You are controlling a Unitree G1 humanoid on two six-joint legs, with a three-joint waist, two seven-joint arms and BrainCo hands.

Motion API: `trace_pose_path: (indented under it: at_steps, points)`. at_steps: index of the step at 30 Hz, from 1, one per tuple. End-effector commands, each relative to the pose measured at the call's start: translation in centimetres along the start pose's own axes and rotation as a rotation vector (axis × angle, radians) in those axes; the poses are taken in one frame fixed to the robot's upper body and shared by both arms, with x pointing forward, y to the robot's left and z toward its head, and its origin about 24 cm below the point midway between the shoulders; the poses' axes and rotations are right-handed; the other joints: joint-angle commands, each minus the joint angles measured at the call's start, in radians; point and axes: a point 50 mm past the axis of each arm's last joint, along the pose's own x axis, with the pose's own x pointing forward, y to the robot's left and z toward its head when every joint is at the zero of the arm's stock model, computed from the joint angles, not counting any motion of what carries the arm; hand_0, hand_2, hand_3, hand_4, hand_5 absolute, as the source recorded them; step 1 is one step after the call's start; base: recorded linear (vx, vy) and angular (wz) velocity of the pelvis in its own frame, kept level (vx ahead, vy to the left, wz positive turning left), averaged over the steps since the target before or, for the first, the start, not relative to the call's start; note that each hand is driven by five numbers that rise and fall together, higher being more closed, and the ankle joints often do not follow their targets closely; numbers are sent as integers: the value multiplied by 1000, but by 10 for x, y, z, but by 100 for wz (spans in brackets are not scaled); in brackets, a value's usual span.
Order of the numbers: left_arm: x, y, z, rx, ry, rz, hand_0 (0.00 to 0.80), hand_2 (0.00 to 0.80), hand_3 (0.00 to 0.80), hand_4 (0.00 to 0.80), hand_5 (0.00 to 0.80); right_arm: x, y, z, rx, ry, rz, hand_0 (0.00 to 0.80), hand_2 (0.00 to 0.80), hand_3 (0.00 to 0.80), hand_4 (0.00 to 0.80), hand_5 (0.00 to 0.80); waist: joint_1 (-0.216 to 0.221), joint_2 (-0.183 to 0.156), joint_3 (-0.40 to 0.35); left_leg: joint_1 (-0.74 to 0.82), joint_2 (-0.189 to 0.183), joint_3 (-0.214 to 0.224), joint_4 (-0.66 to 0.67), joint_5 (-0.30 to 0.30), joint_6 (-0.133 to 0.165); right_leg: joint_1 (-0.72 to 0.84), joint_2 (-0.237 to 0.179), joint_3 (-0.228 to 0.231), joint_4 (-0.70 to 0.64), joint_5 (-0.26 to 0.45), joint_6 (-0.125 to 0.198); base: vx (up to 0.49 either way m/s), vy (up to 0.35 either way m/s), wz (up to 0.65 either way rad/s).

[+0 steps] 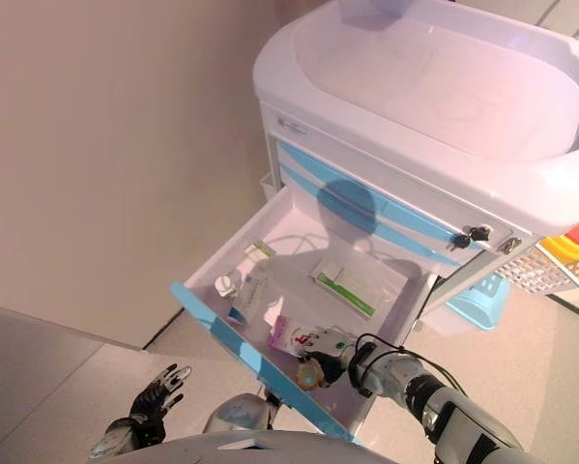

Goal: Open the drawer and pick up the medicine

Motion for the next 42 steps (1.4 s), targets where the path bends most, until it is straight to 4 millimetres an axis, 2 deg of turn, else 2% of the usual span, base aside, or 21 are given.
trace_pose_path:
  at_steps: [1, 10, 17, 21, 31, 42]
  points:
    - [7, -8, 10, 37, -38, -31, 0, 0, 0, 0, 0, 7, 2, 21, 19, -80, 6, 0, 0, 0, 0, 0, 11, -10, -7, -6, -46, 7, -3, -42, 30, -51, -57, 52, 82, 45, 51, 0, 0, 0]
    - [6, -7, 9, 24, -38, -23, 0, 0, 0, 0, 0, 0, -1, 0, -5, 66, -44, 0, 0, 0, 0, 0, -3, -15, -6, -4, -43, 18, -4, -45, 30, -55, -55, 63, 84, 47, 53, 0, 0, 0]
    - [4, 1, 12, 5, -48, 12, 0, 0, 0, 0, 0, -19, -18, -25, -104, 141, -123, 0, 0, 0, 0, 0, -28, -38, -4, 4, -35, 45, -6, -54, 31, -57, -48, 87, 83, 50, 55, 0, -7, -3]
    - [3, 3, 12, -8, -51, 25, 0, 0, 0, 0, 0, -27, -28, -31, -134, 156, -174, 0, 0, 0, 0, 0, -41, -43, -4, 10, -32, 56, -7, -57, 32, -57, -45, 97, 82, 52, 55, 0, -3, -10]
    - [3, 5, 13, -29, -55, 39, 0, 0, 0, 0, 0, -31, -45, -17, -213, 19, -177, 0, 0, 0, 0, 0, -60, -48, -7, 23, -28, 80, -8, -70, 35, -56, -43, 121, 83, 49, 58, 0, 6, -8]
    - [5, 3, 15, -2, -52, 23, 0, 0, 0, 0, 0, -20, -39, 6, -224, -162, -130, 0, 0, 0, 0, 0, -38, -44, -7, 15, -31, 66, -7, -69, 34, -58, -46, 111, 81, 45, 57, 0, 0, 0]
